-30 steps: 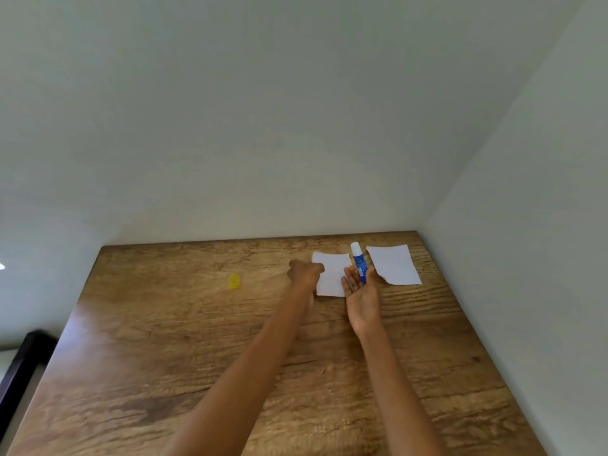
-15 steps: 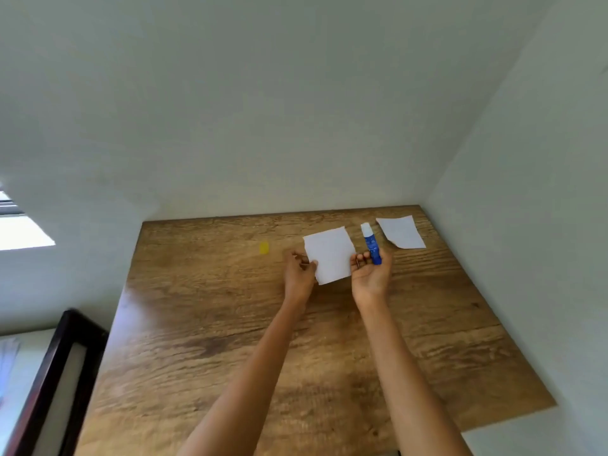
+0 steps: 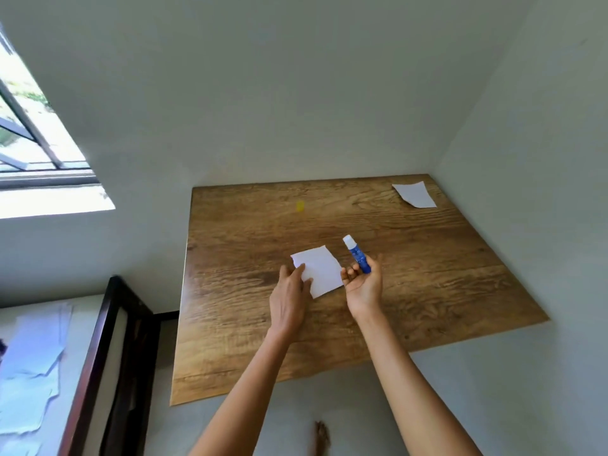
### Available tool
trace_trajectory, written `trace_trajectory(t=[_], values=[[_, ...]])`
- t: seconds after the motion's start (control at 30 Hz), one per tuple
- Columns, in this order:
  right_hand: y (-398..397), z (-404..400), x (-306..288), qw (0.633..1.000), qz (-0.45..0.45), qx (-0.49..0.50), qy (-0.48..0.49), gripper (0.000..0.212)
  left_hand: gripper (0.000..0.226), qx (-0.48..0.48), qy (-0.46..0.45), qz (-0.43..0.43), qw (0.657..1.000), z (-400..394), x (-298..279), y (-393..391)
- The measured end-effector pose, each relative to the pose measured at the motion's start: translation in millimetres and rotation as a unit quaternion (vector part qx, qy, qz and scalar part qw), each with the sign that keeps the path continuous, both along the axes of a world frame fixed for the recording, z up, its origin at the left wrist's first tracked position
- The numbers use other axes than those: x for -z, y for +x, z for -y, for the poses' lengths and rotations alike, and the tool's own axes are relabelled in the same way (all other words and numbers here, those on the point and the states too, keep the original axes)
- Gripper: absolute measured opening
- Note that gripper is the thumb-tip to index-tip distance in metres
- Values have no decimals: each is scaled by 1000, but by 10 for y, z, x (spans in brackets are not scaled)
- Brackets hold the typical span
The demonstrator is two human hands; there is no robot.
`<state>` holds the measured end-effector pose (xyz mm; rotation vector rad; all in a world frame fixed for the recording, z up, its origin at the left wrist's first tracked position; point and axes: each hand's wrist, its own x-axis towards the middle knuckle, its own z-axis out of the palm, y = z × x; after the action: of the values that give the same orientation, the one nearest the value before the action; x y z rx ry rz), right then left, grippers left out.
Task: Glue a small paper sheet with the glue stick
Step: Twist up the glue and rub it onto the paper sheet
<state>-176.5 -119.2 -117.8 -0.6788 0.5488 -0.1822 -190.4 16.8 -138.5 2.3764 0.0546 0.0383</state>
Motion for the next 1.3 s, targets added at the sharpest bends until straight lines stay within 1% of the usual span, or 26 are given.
trace_trajectory(t=[0.1,0.2,0.27,0.4,0.47,0.53,0.6,0.67,0.7,0.77,0.83,0.9,1.0,1.3], values=[[-44,-22,24,1000,-11,0,-10,24,51,-7,62,4,998,-118,-44,14],[23,-20,4,1000,-13,7,-21,23,47,20,131,50,990,-240,9,99],[93,-19,-16,1000,-5,10,-27,21,44,44,151,60,986,-274,88,126],[227,-16,-32,999,32,-10,-39,17,51,62,174,77,980,-259,249,82],[280,-35,-42,994,51,-42,-87,11,51,57,178,86,979,-260,258,82],[314,-60,-41,985,50,-74,-144,7,53,54,179,84,979,-257,262,78],[366,-76,-12,975,41,-93,-200,15,55,53,179,88,978,-246,260,78],[426,-115,-5,947,37,-118,-298,18,55,49,178,93,978,-235,264,77],[452,-144,-8,922,41,-135,-360,16,54,46,178,95,978,-229,266,72],[505,-223,-25,854,56,-180,-485,16,53,44,182,97,977,-225,263,71],[546,-296,-35,785,71,-218,-575,18,53,45,186,97,977,-226,265,69],[589,-346,-31,745,83,-239,-617,20,52,44,189,98,976,-228,268,71],[641,-383,-13,715,88,-254,-645,23,51,46,184,96,977,-229,261,75],[705,-381,12,666,105,-267,-689,25,52,47,181,91,978,-227,252,79]])
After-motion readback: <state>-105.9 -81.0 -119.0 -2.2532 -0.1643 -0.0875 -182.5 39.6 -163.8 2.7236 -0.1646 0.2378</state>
